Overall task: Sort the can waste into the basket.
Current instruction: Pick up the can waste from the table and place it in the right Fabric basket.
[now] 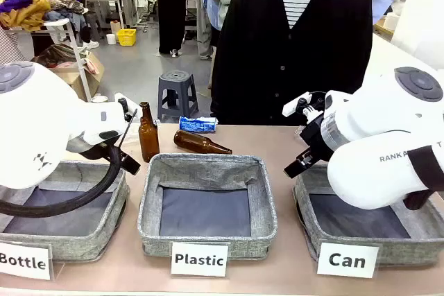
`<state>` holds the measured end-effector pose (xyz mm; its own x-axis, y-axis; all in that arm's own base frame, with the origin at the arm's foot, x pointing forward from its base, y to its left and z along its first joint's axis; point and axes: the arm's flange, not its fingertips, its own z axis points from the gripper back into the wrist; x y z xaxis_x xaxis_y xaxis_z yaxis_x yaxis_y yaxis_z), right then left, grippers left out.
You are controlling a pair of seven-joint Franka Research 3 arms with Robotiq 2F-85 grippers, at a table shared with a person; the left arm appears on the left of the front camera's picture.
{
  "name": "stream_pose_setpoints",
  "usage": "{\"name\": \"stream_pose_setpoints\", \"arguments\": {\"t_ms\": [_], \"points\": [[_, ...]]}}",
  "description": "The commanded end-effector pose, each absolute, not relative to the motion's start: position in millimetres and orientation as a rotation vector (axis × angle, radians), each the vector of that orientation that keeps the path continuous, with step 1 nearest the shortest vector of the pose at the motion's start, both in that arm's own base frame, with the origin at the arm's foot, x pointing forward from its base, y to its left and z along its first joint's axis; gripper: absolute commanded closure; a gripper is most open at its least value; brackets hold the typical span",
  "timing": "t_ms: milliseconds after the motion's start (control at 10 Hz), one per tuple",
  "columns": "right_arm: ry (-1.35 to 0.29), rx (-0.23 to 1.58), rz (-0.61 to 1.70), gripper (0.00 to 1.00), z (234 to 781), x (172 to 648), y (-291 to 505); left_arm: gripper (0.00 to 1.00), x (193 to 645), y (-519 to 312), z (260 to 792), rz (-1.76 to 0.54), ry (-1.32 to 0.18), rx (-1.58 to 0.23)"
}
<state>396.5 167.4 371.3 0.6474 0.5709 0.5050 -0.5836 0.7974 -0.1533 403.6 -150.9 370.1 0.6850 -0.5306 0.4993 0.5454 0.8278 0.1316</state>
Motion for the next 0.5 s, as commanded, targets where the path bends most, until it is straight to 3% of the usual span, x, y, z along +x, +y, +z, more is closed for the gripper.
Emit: {"name": "stream_pose_setpoints", "arguments": {"t_ms": [0, 400], "points": [[-0.566, 0.024, 0.657, 0.0, 371.4, 396.5, 167.4, 0.0, 403.6, -150.9, 370.1, -0.603, -0.55, -0.028], [-0.566, 0.024, 0.657, 0.0, 371.4, 396.5, 167.4, 0.0, 403.6, -150.9, 370.1, -0.603, -0.55, -0.028]]}}
